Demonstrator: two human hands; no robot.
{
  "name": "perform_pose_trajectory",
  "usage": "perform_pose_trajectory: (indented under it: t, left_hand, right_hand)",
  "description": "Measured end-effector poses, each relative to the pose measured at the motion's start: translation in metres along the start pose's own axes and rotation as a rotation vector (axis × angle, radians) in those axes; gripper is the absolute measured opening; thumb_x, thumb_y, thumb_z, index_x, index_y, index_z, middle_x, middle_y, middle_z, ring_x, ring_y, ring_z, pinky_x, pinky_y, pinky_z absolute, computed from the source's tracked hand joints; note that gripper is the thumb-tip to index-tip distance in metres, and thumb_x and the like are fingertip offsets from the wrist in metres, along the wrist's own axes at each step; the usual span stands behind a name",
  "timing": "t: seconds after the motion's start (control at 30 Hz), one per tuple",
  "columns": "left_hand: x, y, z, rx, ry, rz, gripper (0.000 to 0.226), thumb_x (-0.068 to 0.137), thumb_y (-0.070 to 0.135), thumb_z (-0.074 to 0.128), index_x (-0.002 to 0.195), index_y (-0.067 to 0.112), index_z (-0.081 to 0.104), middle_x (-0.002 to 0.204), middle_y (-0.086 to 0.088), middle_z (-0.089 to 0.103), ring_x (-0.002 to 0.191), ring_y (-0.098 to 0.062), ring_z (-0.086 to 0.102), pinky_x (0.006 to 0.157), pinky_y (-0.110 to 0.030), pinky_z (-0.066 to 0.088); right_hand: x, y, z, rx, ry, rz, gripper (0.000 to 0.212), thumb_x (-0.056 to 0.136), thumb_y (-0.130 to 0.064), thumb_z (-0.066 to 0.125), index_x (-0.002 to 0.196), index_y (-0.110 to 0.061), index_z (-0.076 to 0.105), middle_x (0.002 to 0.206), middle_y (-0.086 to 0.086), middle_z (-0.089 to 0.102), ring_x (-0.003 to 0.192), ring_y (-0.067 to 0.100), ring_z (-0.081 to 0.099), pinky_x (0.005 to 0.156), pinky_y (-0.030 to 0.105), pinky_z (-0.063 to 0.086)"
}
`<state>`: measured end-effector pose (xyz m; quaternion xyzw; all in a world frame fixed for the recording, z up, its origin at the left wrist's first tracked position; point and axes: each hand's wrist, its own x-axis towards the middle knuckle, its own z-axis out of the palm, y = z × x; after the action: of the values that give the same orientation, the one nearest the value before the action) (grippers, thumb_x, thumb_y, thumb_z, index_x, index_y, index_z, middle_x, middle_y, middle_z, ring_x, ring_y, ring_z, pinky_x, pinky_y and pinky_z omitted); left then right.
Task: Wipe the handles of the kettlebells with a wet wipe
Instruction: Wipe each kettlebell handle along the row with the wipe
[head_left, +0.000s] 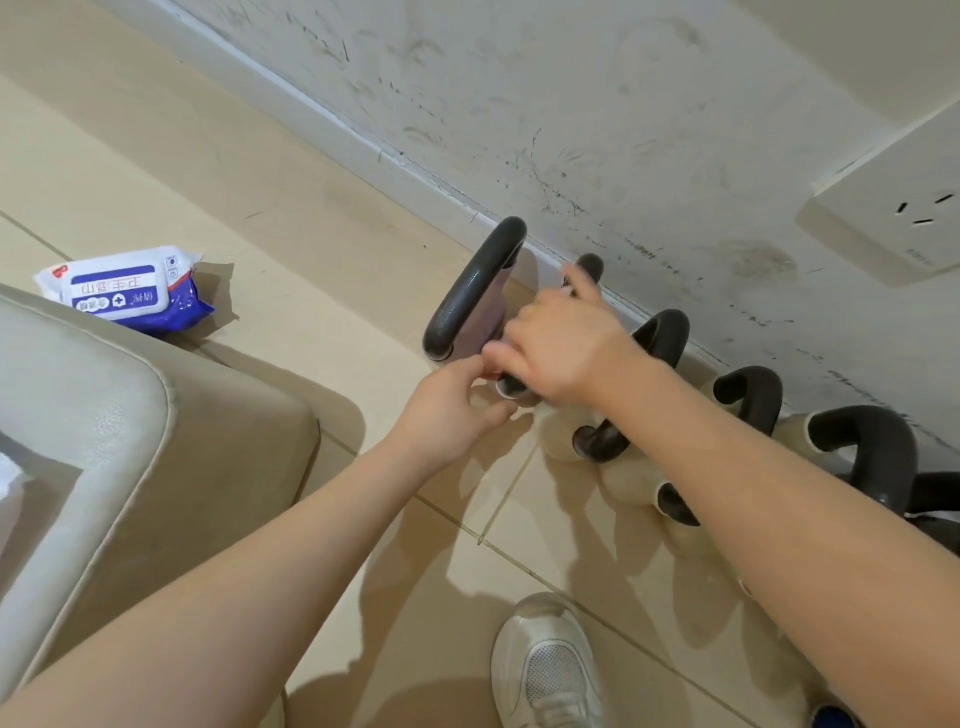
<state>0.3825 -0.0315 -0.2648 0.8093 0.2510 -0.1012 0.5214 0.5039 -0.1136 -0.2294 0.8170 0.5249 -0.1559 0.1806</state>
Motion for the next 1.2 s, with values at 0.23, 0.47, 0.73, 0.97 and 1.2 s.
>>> perform_pose_trajectory:
  t: [0.23,0.47,0.73,0.97,1.2]
  left_hand:
    - [0.005,-0.004,0.001,-0.081,0.001,-0.040,0.035,0.081,0.026,0.066,0.115,0.020,0.061,0.111,0.009,0.060,0.104,-0.006,0.052,0.076,-0.011,0.032]
    - [0.021,0.013,0.002,-0.164,0.050,0.027,0.019,0.079,0.024,0.069,0.094,0.015,0.061,0.095,0.002,0.064,0.090,-0.011,0.059,0.081,-0.022,0.045]
    - [0.041,0.042,0.000,0.125,-0.003,0.112,0.028,0.087,0.036,0.057,0.078,0.011,0.051,0.066,0.000,0.052,0.074,-0.026,0.055,0.057,-0.026,0.028]
    - [0.036,0.036,0.003,0.209,0.000,0.114,0.032,0.089,0.040,0.054,0.099,0.010,0.058,0.076,-0.005,0.059,0.084,-0.030,0.060,0.063,-0.032,0.035]
    - [0.009,0.010,-0.002,0.262,-0.021,0.160,0.035,0.088,0.045,0.052,0.107,0.017,0.060,0.090,-0.007,0.070,0.090,-0.030,0.060,0.086,-0.039,0.044]
  right_hand:
    - [0.007,0.024,-0.001,0.054,0.003,0.006,0.048,0.097,-0.046,0.011,0.090,-0.023,0.052,0.095,-0.001,0.061,0.117,0.022,0.047,0.116,0.046,0.003]
    - [0.000,0.026,0.008,0.076,0.081,-0.048,0.063,0.091,-0.049,0.005,0.104,-0.021,0.059,0.110,0.000,0.062,0.121,0.020,0.044,0.117,0.043,-0.001]
    - [0.010,0.042,0.006,0.287,0.093,-0.026,0.048,0.098,-0.039,0.017,0.090,-0.019,0.060,0.096,0.001,0.058,0.110,0.017,0.049,0.117,0.033,0.010]
    - [0.003,0.042,0.023,0.230,0.307,0.008,0.056,0.090,-0.047,0.023,0.096,-0.011,0.065,0.103,0.008,0.065,0.118,0.024,0.051,0.114,0.038,0.008]
    - [0.006,0.048,0.009,0.803,0.130,0.228,0.055,0.098,-0.045,0.025,0.075,-0.011,0.061,0.066,-0.004,0.052,0.076,0.019,0.052,0.077,0.033,0.039]
